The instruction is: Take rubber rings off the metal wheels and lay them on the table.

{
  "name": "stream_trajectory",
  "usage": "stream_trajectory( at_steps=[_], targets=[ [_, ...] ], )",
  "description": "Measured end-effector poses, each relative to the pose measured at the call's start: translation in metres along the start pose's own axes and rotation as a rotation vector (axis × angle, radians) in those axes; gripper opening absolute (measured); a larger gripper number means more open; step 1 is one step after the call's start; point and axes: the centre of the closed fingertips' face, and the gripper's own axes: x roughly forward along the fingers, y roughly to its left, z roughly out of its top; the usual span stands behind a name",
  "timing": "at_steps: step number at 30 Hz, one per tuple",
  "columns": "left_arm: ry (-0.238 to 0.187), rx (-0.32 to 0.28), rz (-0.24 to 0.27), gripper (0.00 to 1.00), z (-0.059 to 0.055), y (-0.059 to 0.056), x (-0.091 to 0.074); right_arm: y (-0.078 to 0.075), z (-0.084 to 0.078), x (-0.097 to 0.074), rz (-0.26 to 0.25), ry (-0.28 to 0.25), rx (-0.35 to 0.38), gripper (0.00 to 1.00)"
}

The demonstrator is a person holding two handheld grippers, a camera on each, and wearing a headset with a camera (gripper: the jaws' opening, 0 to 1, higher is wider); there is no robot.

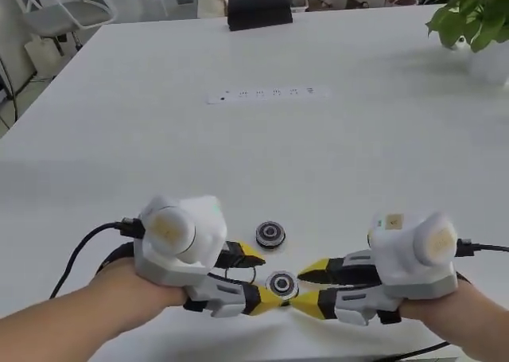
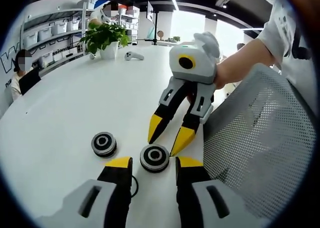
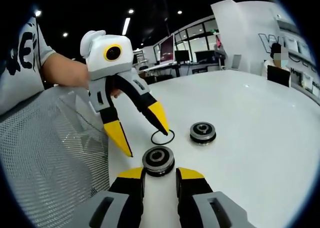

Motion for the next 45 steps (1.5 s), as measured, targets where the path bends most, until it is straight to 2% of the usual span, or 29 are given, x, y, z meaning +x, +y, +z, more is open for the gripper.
stream_trajectory(
  at_steps=[5, 15, 21, 25, 28, 45],
  targets=[
    [0.007, 0.004, -0.008, 0.23, -0.001, -0.002, 0.006, 0.000, -0.001, 0.001, 0.003, 0.007, -0.009, 0.19],
    [0.019, 0.014, -0.003, 0.18, -0.003, -0.002, 0.009, -0.003, -0.005, 0.002, -0.001, 0.004, -0.008, 0.16],
    [0.034, 0.080, 0.015, 0.17, -0.005, -0.003, 0.010, -0.002, -0.006, 0.001, -0.005, 0.000, -0.008, 0.16],
    [0.039, 0.100, 0.018, 0.17, -0.004, -0.003, 0.010, -0.002, -0.006, 0.002, -0.006, 0.001, -0.010, 0.16],
    [0.041, 0.113, 0.016, 0.12, -0.003, -0.004, 0.011, -0.002, -0.006, 0.002, -0.008, 0.002, -0.012, 0.16],
    [0.023, 0.075, 0.033, 0.09, -0.002, -0.004, 0.014, -0.002, -0.006, 0.002, -0.017, 0.009, -0.030, 0.15]
  ],
)
